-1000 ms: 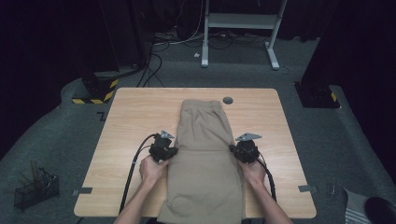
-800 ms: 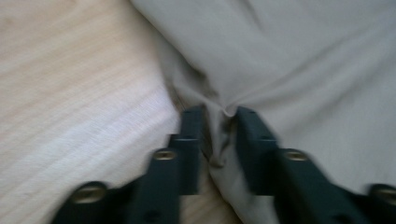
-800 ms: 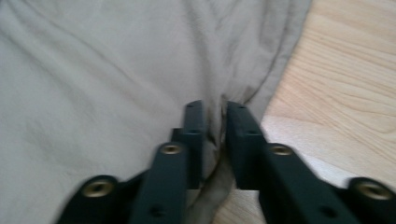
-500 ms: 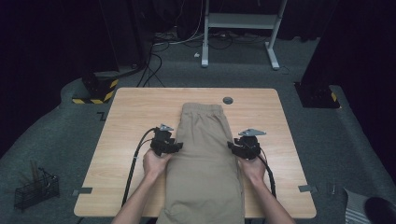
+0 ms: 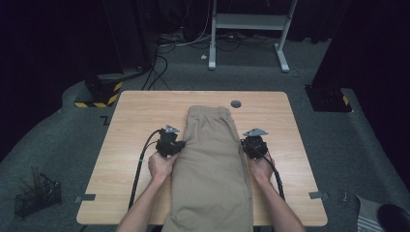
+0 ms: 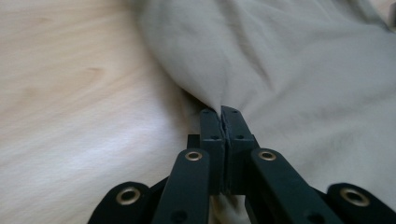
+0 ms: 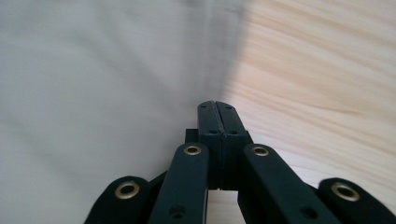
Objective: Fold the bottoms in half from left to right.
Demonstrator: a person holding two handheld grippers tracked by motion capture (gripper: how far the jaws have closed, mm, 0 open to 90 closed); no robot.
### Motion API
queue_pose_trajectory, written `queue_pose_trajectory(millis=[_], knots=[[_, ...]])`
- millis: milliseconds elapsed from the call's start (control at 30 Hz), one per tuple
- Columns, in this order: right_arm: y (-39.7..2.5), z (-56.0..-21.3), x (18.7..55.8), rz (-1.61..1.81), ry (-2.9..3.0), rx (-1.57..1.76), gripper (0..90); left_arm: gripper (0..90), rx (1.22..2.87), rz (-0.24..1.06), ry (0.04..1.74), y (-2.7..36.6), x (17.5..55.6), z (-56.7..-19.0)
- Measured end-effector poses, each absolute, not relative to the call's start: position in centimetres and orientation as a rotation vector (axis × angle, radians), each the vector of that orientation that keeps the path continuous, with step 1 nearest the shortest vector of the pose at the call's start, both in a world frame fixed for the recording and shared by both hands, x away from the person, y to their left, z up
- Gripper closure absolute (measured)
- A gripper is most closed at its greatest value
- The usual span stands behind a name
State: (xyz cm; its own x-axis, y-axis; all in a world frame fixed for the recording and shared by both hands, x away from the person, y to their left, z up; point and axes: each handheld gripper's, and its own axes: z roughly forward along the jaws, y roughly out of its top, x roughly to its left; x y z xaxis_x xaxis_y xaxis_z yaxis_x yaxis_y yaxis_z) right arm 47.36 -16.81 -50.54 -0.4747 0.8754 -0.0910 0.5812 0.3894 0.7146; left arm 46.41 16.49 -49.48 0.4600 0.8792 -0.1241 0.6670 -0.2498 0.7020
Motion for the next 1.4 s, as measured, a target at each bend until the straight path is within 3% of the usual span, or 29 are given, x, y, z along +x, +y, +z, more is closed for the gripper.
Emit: queue_pose_trajectory(millis=[67, 133, 233, 367, 567, 667, 867, 1100, 1400], knots=[[-17.7, -50.7, 48.0, 0.856, 2.190, 1.298, 90.0, 86.3, 1.967, 0.377, 1.302, 16.7, 46.7, -49.5], [-18.1, -50.5, 47.6, 0.919, 2.186, 1.307, 88.4, 72.6, 1.980, 0.384, 1.282, 16.3, 46.4, -49.5], [-17.7, -49.9, 45.7, 1.003, 2.196, 1.262, 75.1, 54.2, 2.007, 0.420, 1.265, 16.1, 45.5, -49.3], [-16.5, -50.0, 43.5, 1.043, 2.260, 1.191, 63.5, 44.4, 1.992, 0.430, 1.256, 17.0, 43.7, -48.7], [-15.4, -51.2, 42.1, 0.992, 2.308, 1.192, 56.1, 42.7, 2.047, 0.427, 1.285, 17.6, 42.1, -50.2], [-15.5, -51.6, 42.6, 0.973, 2.309, 1.209, 54.7, 42.5, 2.043, 0.403, 1.312, 17.5, 42.8, -51.3], [-16.1, -51.7, 44.2, 0.949, 2.294, 1.207, 50.6, 36.1, 2.057, 0.505, 1.296, 16.9, 44.2, -51.8], [-16.8, -51.7, 45.5, 0.947, 2.248, 1.263, 48.4, 35.2, 2.034, 0.451, 1.325, 17.1, 44.2, -51.2], [-17.7, -49.9, 41.7, 1.082, 2.249, 1.264, 44.0, 34.0, 1.986, 0.386, 1.230, 17.6, 39.9, -49.7]])
